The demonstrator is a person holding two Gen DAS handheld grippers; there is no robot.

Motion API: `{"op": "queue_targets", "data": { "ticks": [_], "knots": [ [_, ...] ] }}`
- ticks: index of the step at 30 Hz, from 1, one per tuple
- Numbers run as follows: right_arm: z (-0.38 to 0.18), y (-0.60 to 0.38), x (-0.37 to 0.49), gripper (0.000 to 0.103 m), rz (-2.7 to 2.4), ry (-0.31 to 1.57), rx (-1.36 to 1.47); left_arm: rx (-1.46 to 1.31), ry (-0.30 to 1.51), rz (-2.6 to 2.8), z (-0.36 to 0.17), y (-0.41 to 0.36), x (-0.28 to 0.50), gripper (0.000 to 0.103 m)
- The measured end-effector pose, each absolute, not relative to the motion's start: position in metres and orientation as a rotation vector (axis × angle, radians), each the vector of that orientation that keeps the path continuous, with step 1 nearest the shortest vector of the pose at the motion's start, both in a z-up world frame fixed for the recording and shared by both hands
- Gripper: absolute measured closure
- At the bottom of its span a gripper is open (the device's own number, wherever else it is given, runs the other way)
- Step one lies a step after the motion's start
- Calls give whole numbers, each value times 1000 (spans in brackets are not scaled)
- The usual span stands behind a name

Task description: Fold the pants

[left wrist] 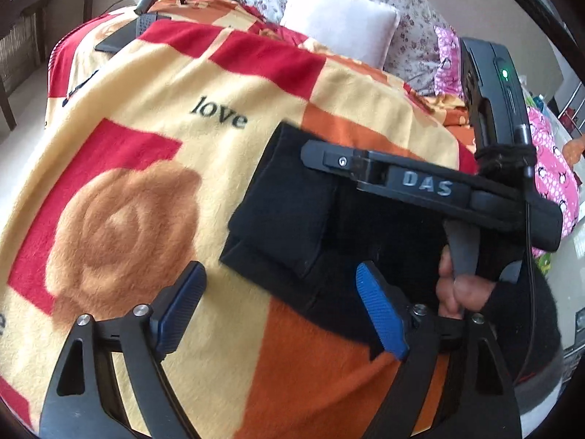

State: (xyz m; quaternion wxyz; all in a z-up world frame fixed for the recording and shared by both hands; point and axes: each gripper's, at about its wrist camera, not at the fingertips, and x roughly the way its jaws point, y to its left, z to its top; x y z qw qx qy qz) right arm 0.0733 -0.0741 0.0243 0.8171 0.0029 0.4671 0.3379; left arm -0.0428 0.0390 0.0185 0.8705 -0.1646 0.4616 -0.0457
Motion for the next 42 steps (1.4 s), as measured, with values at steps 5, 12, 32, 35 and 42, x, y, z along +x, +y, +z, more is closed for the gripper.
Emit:
{"op": "queue_targets", "data": {
  "ticks": [5, 12, 32, 35, 42],
  "knots": [
    [30, -90, 72, 76, 760, 985, 118, -412, 908, -166, 30, 39, -39, 74],
    [98, -178, 34, 86, 746, 796, 300, -341, 719, -494, 101, -20, -66, 86],
    [52, -298, -12, 19, 464, 798, 545, -138, 808, -564, 76, -83, -84, 92],
    [61, -313, -12, 17, 420, 760, 541, -105, 780, -495, 77, -70, -80, 75],
    [44, -309, 4, 13, 447, 865, 551, -163, 796, -454, 60, -62, -74, 62]
  ]
}}
